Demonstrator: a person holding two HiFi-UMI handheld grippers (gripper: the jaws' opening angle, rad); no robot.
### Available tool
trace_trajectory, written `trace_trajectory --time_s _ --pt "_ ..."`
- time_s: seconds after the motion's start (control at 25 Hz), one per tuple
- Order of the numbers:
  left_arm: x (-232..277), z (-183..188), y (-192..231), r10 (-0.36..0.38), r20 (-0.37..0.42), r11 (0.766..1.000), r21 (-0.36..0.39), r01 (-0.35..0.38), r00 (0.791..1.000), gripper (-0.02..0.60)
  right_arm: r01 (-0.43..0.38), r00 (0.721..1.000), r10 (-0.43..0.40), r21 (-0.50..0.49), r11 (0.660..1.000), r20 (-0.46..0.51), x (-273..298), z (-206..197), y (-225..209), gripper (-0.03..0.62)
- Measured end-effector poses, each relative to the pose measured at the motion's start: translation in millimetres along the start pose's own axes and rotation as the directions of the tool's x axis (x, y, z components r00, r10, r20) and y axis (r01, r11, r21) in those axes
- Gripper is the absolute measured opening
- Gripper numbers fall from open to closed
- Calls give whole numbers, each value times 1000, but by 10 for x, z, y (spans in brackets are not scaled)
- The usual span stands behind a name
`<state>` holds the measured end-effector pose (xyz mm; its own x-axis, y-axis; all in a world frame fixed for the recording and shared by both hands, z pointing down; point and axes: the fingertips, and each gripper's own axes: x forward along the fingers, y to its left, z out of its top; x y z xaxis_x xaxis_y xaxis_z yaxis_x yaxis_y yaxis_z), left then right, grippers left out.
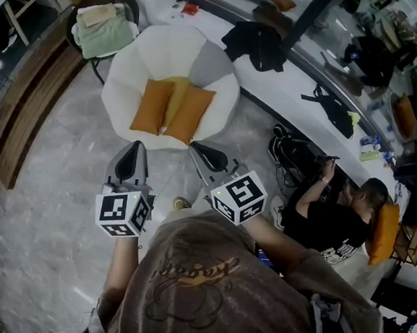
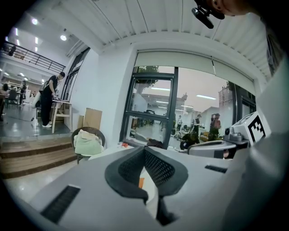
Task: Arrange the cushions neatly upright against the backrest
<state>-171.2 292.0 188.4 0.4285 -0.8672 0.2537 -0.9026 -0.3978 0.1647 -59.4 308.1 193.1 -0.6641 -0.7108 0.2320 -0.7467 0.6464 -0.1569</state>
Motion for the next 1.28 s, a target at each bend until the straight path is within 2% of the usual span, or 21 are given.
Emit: trace_trajectory --time_s 0.56,1.28 --pt "642 120 225 7 -6 1000 -22 -8 1000 5 12 1000 -12 15 1000 -18 439 102 -572 21" --pt "1772 574 545 64 3 998 -23 -64 998 5 -67 998 67 6 998 -10 1305 511 -1499 21"
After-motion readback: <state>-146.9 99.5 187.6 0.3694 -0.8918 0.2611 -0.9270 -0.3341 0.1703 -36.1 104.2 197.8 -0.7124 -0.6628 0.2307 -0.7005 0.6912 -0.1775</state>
